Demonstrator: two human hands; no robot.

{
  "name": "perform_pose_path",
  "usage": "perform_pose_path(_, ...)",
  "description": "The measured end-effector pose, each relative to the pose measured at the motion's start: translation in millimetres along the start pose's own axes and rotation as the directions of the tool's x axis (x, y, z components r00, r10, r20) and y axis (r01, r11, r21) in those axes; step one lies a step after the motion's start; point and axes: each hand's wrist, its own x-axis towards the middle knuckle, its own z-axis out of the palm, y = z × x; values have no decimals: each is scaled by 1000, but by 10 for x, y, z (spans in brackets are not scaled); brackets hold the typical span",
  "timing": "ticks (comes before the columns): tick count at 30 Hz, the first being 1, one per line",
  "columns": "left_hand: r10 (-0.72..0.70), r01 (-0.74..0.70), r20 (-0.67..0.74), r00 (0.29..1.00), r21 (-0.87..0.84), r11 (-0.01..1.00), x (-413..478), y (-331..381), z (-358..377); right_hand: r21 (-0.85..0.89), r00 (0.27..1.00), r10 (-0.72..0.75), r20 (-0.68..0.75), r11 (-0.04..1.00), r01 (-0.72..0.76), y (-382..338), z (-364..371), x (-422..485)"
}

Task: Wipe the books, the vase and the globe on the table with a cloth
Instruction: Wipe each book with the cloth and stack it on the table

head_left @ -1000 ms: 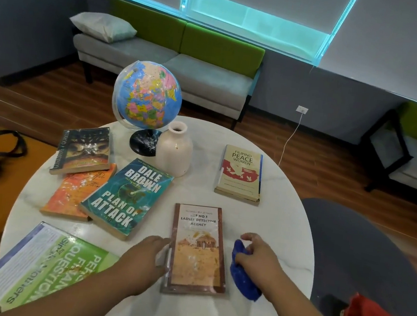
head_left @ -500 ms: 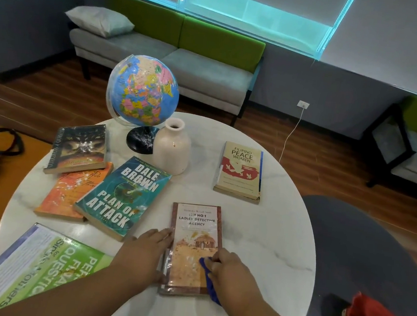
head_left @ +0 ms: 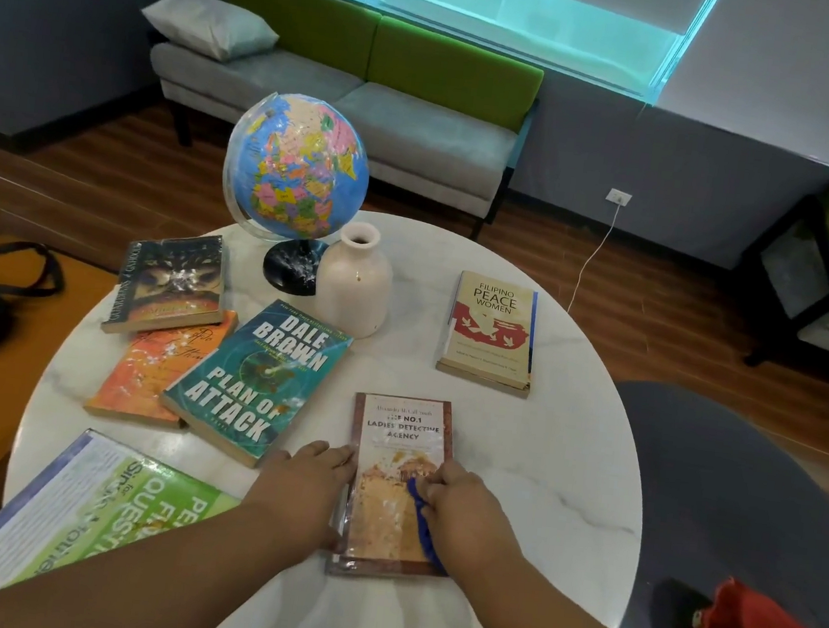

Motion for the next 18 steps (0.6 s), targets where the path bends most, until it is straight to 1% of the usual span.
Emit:
perform_pose_path(3,7,-7,-7,1000,8,1000,-2,-1,-18,-47,995,-64,76,997,67,49,33,-84)
perform_pose_path(4,8,-8,-6,1000,7,1000,1,1,-25,-3,995,-55,82,998,55,47,0,-87)
perform_pose_path(6,9,-9,-14,1000,6,1000,9,7,-29,12,1000,0,3,1000,0,38,-38,-14)
perform_pose_path(7,9,-9,-18,1000,6,1000,7,6,-19,59,999,23,26,998,-24,43,-21,4)
perform_pose_path(9,11,-11,-25,1000,9,1000,10,4,-10,86,998,49,36,995,-52,-15,-8,-21)
perform_pose_path(11,11,-11,-26,1000,8,1000,6,0,-3,115,996,22,85,993,-32,-9,17,-83)
perform_pose_path(12,11,-11,-21,1000,3,1000,5,0,-5,113,996,28,87,993,-38,-6,5,-105)
perform_pose_path(14,9,-9,-16,1000,-5,1000,-2,3,-16,174,998,44,54,983,-52,4,-38,-74)
perform_pose_path(15,8,-8,-16,1000,-5,1000,-3,7,-23,182,997,60,41,981,-67,21,-48,-29)
perform_pose_path(17,6,-6,-16,1000,-8,1000,-7,12,-25,114,998,60,30,992,-63,-3,-33,-2)
perform_pose_path(18,5,-5,-16,1000,-14,1000,-10,13,-23,124,997,69,32,990,-72,-24,-26,-30)
